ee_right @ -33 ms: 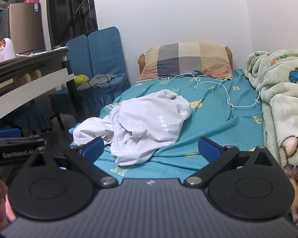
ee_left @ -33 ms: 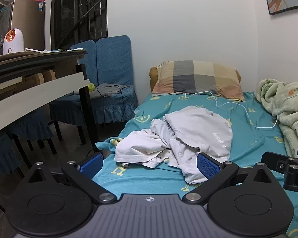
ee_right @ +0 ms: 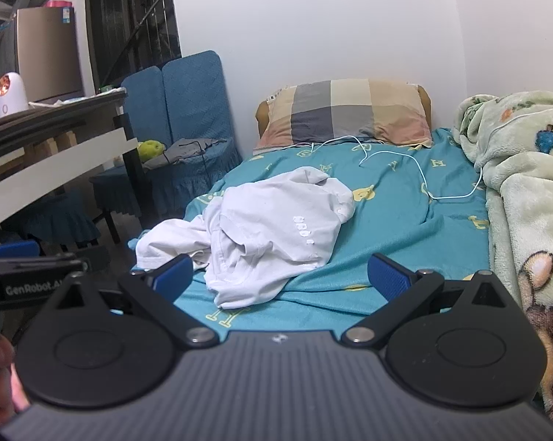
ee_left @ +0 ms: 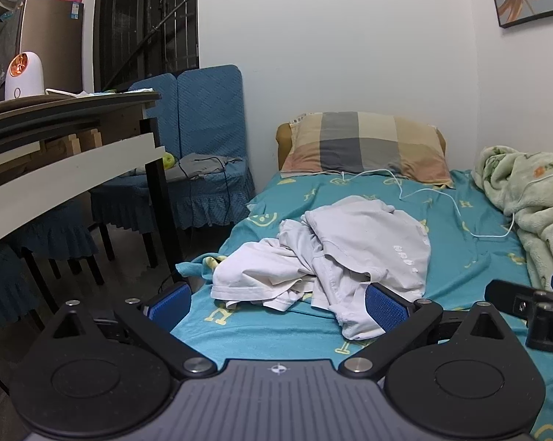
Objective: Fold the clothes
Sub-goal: 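Move both grippers toward the crumpled white T-shirt pile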
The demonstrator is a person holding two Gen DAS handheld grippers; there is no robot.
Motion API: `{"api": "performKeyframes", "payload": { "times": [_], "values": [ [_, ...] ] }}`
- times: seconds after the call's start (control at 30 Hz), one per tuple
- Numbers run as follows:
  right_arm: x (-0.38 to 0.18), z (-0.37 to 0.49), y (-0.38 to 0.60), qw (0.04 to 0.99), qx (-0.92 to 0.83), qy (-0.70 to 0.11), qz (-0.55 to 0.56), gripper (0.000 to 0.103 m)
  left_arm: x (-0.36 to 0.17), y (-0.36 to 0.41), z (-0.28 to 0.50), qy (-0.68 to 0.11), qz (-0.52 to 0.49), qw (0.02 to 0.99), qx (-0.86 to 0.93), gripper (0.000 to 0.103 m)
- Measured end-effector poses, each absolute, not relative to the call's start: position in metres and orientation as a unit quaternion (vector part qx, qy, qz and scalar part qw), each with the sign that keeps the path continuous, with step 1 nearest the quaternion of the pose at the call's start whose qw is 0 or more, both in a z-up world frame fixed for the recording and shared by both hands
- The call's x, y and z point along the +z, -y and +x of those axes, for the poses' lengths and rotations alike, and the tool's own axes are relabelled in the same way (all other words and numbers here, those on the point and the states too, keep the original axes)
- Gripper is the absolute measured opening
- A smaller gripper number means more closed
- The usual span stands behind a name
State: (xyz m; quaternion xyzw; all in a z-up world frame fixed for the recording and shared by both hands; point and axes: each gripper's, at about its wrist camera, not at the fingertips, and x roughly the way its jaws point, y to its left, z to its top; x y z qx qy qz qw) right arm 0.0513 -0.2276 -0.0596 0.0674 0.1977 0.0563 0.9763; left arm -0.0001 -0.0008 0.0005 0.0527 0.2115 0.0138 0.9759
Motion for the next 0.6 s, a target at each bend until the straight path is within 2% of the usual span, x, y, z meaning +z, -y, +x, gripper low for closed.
{"api": "performKeyframes", "payload": {
  "times": [0.6],
  "values": [
    [-0.061, 0.051, 0.241, 0.974, 0.057, -0.184, 0.117, 0.103, -0.004, 0.007, 0.001, -0.23, 0.057, 0.972, 0.016, 0.103]
  ]
}}
